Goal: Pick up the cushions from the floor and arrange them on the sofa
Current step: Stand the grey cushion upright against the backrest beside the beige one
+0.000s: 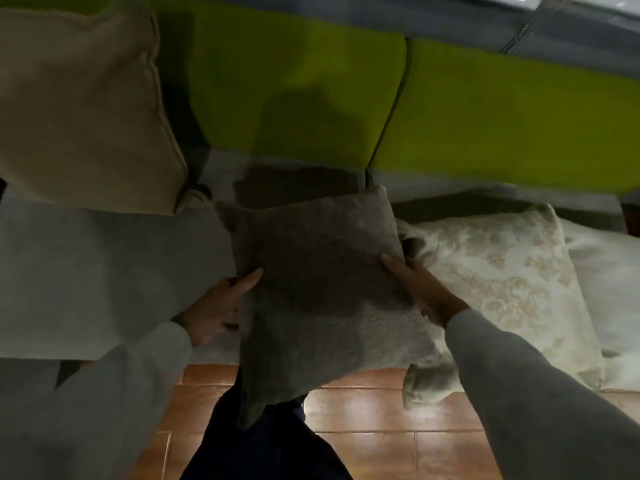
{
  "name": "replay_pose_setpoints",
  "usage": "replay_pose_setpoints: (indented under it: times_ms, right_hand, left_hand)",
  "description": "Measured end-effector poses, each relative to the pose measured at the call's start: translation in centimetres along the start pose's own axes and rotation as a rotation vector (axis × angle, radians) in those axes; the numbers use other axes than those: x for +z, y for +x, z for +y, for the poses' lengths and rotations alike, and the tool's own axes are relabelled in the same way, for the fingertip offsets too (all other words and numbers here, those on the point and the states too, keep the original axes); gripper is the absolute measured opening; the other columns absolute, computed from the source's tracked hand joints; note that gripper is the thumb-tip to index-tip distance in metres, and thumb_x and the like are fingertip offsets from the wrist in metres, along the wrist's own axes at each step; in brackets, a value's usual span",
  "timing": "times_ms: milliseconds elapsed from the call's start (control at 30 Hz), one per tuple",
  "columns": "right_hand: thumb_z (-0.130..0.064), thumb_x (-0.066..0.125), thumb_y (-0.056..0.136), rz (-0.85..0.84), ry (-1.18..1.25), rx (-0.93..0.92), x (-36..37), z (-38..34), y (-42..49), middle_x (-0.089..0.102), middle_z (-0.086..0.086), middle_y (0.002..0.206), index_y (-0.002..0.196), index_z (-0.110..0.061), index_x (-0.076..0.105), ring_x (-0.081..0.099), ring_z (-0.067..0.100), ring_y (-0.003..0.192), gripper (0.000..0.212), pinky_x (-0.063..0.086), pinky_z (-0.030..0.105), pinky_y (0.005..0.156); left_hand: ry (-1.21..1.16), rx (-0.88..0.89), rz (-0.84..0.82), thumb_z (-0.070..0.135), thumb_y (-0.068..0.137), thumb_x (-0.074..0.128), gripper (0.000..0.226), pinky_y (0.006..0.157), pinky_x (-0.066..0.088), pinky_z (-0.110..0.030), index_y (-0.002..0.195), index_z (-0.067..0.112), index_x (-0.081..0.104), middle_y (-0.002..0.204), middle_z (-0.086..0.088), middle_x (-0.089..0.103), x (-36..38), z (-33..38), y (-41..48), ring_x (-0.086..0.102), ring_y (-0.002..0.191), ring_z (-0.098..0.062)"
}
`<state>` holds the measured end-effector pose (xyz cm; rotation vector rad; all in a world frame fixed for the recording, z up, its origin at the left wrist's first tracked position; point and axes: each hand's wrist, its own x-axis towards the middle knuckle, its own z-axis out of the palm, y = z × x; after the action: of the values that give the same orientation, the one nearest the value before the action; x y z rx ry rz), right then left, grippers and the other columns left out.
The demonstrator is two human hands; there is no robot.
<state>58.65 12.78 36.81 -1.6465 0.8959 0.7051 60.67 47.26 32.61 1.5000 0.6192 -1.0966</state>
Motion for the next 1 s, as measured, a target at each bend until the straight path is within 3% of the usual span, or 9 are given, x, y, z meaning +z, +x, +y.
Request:
replay_pose_setpoints:
  times_ms: [67,300,433,567,633,767,833,933,1000]
  right_hand:
    - [-0.069,0.081,0.072,0.004,0.107,0.031,0.1,0.1,0.3,0.076,-0.01,0.097,0.103,-0.042,0.059,0.075,0.014,0.086,0.047,0.059,0.022,0.054]
    - [-0.059,0.092,0.062,0.058,0.182,-0.019,1.2,-1.5,-0.3,0.063,0.003,0.129,0.148,-0.033,0.04,0.065,0.031,0.114,0.103,0.057,0.052,0.097]
    - [-0.047,0.091,0.059,0.068,0.2,-0.1,1.6,-5.9,0.1,0.06,0.005,0.129,0.142,-0.028,0.039,0.062,0.029,0.114,0.1,0.055,0.049,0.096]
    - [-0.023,0.093,0.067,0.06,0.291,-0.232,2.2,-11.5,0.8,0.059,0.004,0.127,0.134,-0.026,0.038,0.062,0.023,0.109,0.087,0.055,0.037,0.08]
    - [-0.008,0.091,0.069,0.069,0.311,-0.283,2.5,-13.8,1.6,0.059,0.006,0.128,0.134,-0.025,0.037,0.063,0.027,0.111,0.086,0.058,0.047,0.083]
    - [0.018,0.075,0.078,0.092,0.328,-0.301,4.4,-16.1,3.1,0.057,0.02,0.134,0.128,-0.016,0.036,0.063,0.029,0.103,0.072,0.055,0.064,0.091]
    - [0.013,0.071,0.087,0.086,0.314,-0.237,5.4,-16.1,3.5,0.057,0.019,0.138,0.133,-0.014,0.036,0.062,0.022,0.094,0.064,0.058,0.051,0.077]
    - [-0.004,0.07,0.095,0.058,0.257,-0.152,6.1,-15.4,4.1,0.053,0.005,0.145,0.146,-0.018,0.033,0.057,0.021,0.1,0.064,0.052,0.051,0.093]
    - [-0.007,0.068,0.098,0.073,0.266,-0.15,6.1,-16.1,4.5,0.052,0.008,0.147,0.151,-0.018,0.032,0.055,0.024,0.106,0.065,0.052,0.044,0.088]
  left_hand:
    - [-0.041,-0.004,-0.047,0.078,0.067,0.072,0.055,0.082,0.048,-0.043,0.111,0.048,0.057,0.114,0.022,0.06,0.0,0.0,0.4,0.057,0.103,-0.012]
    - [-0.074,0.142,0.011,0.071,0.052,0.083,0.067,0.068,0.047,-0.032,0.109,0.046,0.059,0.088,0.037,0.072,-0.7,3.5,-0.2,0.063,0.094,-0.003]
    - [-0.147,0.296,0.016,0.051,0.048,0.097,0.094,0.097,0.055,-0.045,0.132,0.031,0.061,0.126,0.007,0.073,-3.1,9.1,-0.9,0.07,0.112,-0.019]
    - [-0.155,0.45,0.017,0.035,0.052,0.099,0.093,0.093,0.057,-0.039,0.135,0.028,0.06,0.126,0.007,0.072,-6.5,15.3,-0.7,0.071,0.11,-0.014]
    - [-0.14,0.483,-0.016,0.028,0.055,0.099,0.095,0.081,0.06,-0.026,0.138,0.032,0.053,0.118,0.02,0.071,-8.0,17.8,-0.3,0.071,0.102,-0.002]
    - [-0.123,0.496,-0.045,0.016,0.053,0.098,0.116,0.107,0.046,-0.053,0.151,0.031,0.039,0.144,0.003,0.057,-10.2,20.6,1.5,0.058,0.128,-0.026]
    - [-0.073,0.503,-0.063,0.021,0.052,0.1,0.124,0.108,0.046,-0.05,0.155,0.032,0.032,0.149,0.003,0.05,-10.8,20.8,2.3,0.055,0.13,-0.023]
    - [-0.011,0.514,-0.055,0.034,0.056,0.095,0.115,0.081,0.059,-0.025,0.153,0.028,0.033,0.147,0.004,0.051,-11.4,20.6,3.0,0.068,0.105,-0.001]
    - [0.013,0.533,-0.002,0.049,0.051,0.096,0.116,0.08,0.059,-0.027,0.15,0.03,0.039,0.144,0.005,0.056,-11.9,21.4,3.3,0.068,0.105,-0.006]
